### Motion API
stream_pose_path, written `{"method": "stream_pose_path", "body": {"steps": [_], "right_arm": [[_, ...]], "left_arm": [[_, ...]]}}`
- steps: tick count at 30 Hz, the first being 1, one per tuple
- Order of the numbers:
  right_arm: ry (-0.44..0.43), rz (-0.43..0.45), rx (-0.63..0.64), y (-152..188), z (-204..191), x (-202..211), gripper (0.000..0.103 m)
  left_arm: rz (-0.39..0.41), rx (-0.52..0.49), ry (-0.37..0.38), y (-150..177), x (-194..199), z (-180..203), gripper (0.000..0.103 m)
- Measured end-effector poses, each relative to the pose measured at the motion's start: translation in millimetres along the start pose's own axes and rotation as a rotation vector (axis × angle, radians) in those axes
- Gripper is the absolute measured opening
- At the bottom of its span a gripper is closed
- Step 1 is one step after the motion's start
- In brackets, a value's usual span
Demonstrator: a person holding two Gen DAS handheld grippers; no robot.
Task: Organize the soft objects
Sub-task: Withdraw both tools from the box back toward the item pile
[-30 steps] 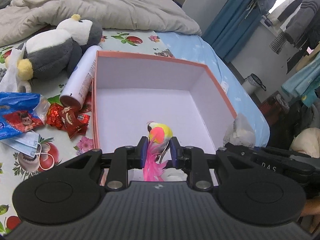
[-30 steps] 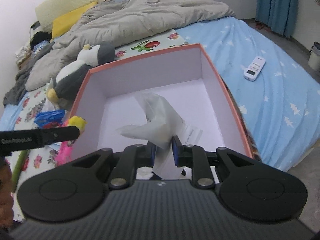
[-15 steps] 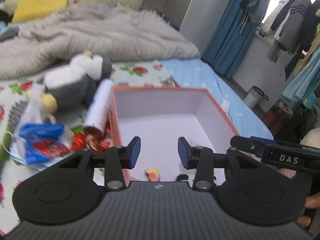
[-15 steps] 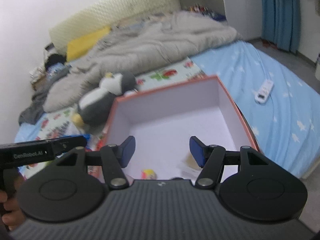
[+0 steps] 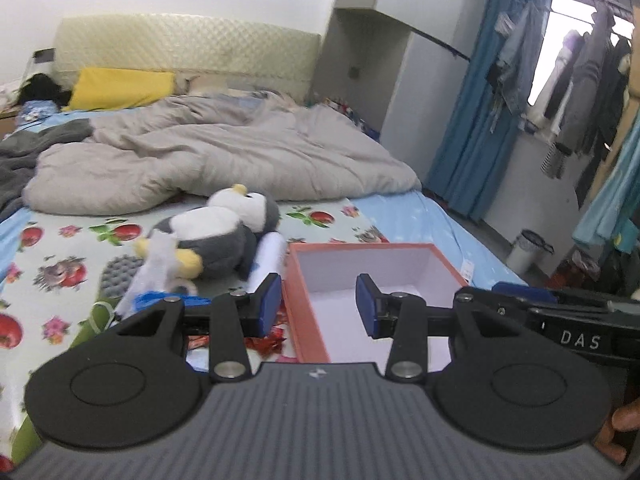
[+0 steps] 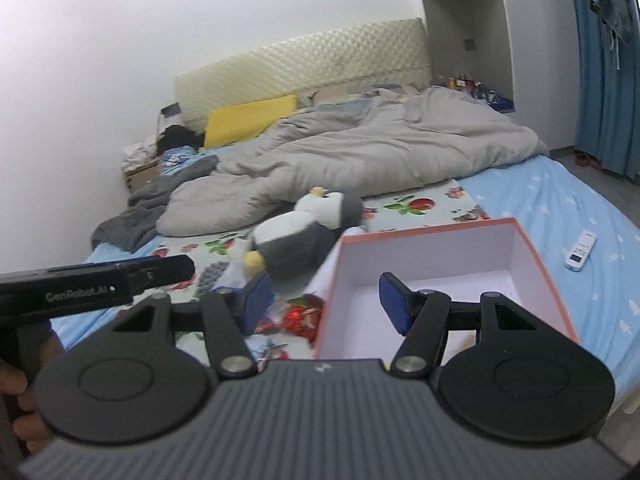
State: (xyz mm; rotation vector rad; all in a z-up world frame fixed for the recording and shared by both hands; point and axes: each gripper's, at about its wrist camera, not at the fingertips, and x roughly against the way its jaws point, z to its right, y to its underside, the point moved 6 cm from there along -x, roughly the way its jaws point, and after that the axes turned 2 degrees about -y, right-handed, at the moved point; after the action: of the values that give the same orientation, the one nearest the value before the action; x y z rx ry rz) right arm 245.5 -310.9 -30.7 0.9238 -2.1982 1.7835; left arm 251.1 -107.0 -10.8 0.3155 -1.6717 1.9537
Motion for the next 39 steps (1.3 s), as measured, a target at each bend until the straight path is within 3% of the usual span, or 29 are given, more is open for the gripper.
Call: {"method": "stream_pose_path", "body": {"steps": [8,15,23,39], "right_arm": [[-0.054,0.0,-0.002,18.5,-40.3,12.0,0.062],[-0.068,0.002,0.034,36.6,-64.5,12.1,0.062],[-0.051,-0.026,0.046,63.2,-75.6,4.7,0.062],[-0.037,-0.123,0.082,122.8,-100.6,-25.3,0.062]], "left_arm": [[0.032,0.039,-0.046,21.5,50.3,-38.3,0.047],[0.026,0.056,-0.091,45.7,68.5,-59.5,0.047],[0.015,0.095,-0.101,68.4,70.9,-77.9,0.047],[-0.091,0.178,-0.148,124.0,47.9,-118.7,0.047]]}}
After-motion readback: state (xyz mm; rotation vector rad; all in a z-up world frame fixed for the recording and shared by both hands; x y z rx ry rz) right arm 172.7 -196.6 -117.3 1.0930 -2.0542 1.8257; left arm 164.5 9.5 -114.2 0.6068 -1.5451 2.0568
